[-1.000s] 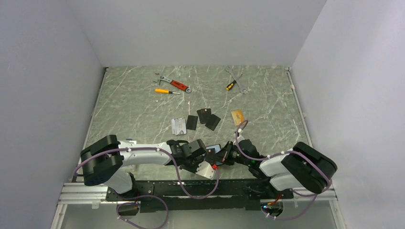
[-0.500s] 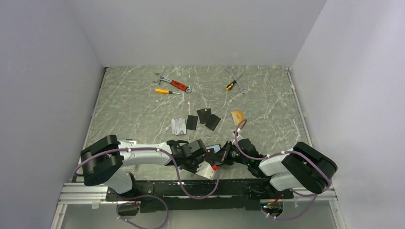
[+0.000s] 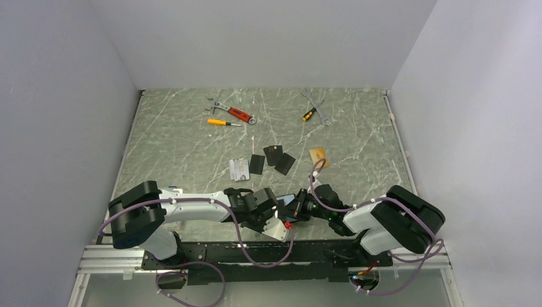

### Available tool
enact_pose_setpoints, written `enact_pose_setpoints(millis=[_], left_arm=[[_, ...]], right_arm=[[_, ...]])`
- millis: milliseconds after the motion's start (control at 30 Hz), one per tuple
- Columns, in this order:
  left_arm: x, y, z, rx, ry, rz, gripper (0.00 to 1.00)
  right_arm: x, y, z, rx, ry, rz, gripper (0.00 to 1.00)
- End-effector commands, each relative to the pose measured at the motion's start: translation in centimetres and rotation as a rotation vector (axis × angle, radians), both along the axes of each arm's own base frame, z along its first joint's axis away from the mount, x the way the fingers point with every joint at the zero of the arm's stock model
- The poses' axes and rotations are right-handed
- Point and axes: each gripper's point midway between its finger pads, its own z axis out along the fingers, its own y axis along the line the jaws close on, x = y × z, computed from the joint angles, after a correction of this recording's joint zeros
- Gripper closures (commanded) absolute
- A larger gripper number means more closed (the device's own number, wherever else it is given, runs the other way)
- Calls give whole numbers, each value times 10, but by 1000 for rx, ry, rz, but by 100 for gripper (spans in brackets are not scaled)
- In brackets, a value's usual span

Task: Put the credit cards into the card holder
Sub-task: Insert the credit card into the card holder.

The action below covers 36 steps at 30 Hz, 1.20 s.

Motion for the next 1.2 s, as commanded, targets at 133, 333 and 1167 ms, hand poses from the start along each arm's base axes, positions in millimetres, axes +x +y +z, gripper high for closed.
enact_pose_setpoints(millis=[133,333,1167], left_arm=[[-7,-1,-6,19,28,-17,96],[-3,2,-1,10,9,-10,96],[26,15,-1,9,-29,79,99]], right_arm=[[-9,-1,-11,-88,6,73,100],[-14,-1,-15,-122,22,116,100],[0,-14,1,-385,-70,47,60]])
